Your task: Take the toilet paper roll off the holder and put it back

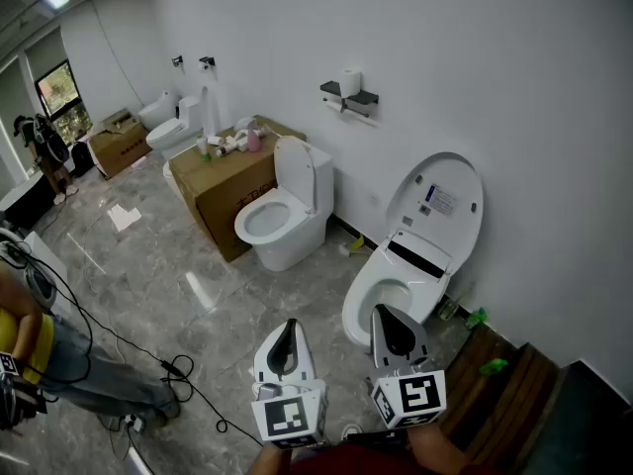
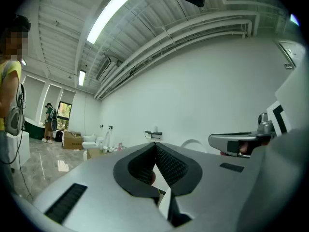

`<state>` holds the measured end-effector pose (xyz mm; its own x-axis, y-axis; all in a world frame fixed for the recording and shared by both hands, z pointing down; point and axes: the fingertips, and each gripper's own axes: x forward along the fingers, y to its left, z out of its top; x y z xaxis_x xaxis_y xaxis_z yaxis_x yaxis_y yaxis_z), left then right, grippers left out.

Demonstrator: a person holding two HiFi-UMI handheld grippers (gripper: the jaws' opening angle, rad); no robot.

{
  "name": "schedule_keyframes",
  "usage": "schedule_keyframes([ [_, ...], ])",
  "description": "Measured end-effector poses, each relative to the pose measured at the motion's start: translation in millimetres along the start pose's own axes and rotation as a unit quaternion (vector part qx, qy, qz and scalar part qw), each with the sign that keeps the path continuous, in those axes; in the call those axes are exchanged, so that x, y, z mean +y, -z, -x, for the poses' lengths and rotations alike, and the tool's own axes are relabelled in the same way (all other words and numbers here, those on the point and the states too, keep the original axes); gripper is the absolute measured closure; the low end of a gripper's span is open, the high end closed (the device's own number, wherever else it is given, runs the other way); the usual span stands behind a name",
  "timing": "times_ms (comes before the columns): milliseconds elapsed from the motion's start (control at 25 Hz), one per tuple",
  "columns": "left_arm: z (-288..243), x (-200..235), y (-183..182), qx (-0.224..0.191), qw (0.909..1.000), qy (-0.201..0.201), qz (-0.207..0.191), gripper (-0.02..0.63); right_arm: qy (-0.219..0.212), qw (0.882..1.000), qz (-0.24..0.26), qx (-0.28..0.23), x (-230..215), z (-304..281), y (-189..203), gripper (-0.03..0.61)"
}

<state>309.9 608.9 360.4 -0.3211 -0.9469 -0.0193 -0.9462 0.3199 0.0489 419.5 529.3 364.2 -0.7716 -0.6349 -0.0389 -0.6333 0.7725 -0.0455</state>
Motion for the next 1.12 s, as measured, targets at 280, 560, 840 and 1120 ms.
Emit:
schedule_keyframes([
  [280,-13,-21,2,0.0,1.0,-0.006,-0.006,0.6,-0.001,1.0,-0.006,-0.001,-26,1,2,0.561],
  [560,-33,-38,6,0.003,0.9999,-0.012,-0.012,0.6,-0.014,1.0,-0.018,-0.014,-47,-9,5,0.561],
  [840,-72,-17,12,0.0,0.9999,-0.012,-0.01,0.6,-0.02,1.0,-0.014,-0.015,-47,-53,12,0.561],
  [1120,-137,42,13,0.003,0.9999,-0.013,-0.002,0.6,-0.017,1.0,-0.014,-0.008,-34,-140,19,0.561],
])
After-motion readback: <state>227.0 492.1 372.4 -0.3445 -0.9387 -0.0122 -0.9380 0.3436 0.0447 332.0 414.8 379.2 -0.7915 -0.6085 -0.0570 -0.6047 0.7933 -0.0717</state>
